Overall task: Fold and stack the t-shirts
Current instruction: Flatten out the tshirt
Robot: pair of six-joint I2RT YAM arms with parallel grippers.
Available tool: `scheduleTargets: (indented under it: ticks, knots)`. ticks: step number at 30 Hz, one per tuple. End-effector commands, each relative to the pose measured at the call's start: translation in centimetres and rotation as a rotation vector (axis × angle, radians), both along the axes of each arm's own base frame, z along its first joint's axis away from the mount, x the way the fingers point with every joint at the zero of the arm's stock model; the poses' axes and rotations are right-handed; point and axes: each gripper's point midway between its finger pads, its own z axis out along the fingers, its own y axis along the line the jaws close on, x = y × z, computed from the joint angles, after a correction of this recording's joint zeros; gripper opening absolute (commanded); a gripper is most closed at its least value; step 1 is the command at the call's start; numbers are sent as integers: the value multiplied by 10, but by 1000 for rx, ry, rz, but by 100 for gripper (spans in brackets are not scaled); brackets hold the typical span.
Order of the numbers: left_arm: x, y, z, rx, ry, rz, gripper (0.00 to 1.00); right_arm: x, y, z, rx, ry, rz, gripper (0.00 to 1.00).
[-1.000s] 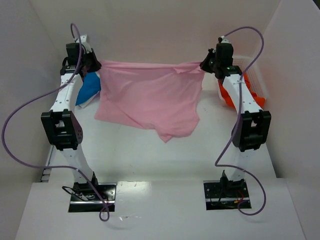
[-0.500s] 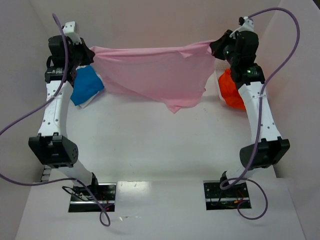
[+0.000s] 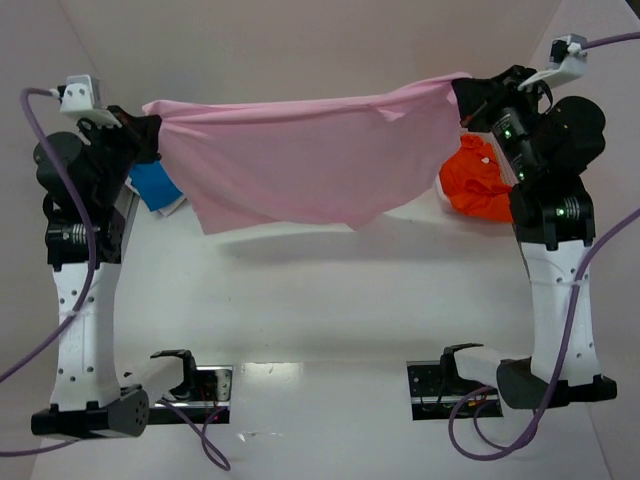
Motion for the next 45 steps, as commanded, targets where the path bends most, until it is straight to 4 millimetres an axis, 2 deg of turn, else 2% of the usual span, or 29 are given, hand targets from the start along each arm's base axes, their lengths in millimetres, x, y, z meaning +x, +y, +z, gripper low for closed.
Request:
scheduleTargets:
  ticks: [1,2,3,5,11,15,16,18,19,21,22,24,25,26,30,32,34,35,38,39,41,42,44,45]
  knots:
    - [-14,3,7,-61,-80,26,0,-12,-1,-9,-15,21,10,1]
    - [-27,0,14,-55,-115,11,0,-15,-1,-9,-15,20,10,1]
    - [-33,-1,16,-53,-134,11,0,-24,-2,-7,-5,10,11,1]
    - [-44,-5,14,-66,-154,-6,0,-25,-2,-18,-7,30,11,1]
    - [-80,-12,28,-75,-234,-28,0,-24,0,-56,-16,128,21,1]
    - [-85,-9,18,-66,-198,-4,0,-28,-1,-67,-19,158,21,1]
    - [-90,-8,21,-67,-211,6,0,-33,1,-67,-12,162,34,1]
    - [-94,-8,19,-68,-200,6,0,-41,2,-60,-12,147,45,1]
    - [-99,-7,22,-69,-214,15,0,-48,2,-49,-10,117,45,1]
    - [-107,-6,26,-71,-217,25,0,-58,1,-42,-10,109,45,1]
    - [-111,-5,34,-72,-237,33,0,-64,0,-31,-8,86,45,1]
    - [-119,-4,39,-74,-242,43,0,-74,-1,-20,-6,61,45,1]
    - [-119,-7,39,-75,-242,33,0,-82,0,-8,-6,31,55,1]
    - [-130,-5,51,-77,-272,46,0,-86,0,0,-5,11,55,1]
    - [-144,0,67,-85,-301,83,0,-98,2,28,-14,-51,71,1]
    - [-157,1,79,-78,-335,94,0,-102,1,44,-12,-86,71,1]
    - [-156,1,76,-78,-327,95,0,-116,0,62,-18,-142,68,1]
    - [-163,2,82,-80,-347,104,0,-120,-1,67,-17,-157,67,1]
    - [-173,2,85,-79,-367,103,0,-131,-6,76,-25,-188,38,1]
    - [-169,2,80,-80,-353,104,0,-138,-7,78,-24,-202,38,1]
    - [-178,1,80,-79,-375,102,0,-141,-12,73,-25,-206,10,1]
    - [-181,2,81,-92,-387,109,0,-153,-18,75,-13,-224,-19,1]
    - [-194,3,81,-95,-412,120,0,-158,-21,70,-19,-225,-31,1]
    - [-197,3,79,-95,-415,120,0,-170,-24,72,-13,-244,-45,1]
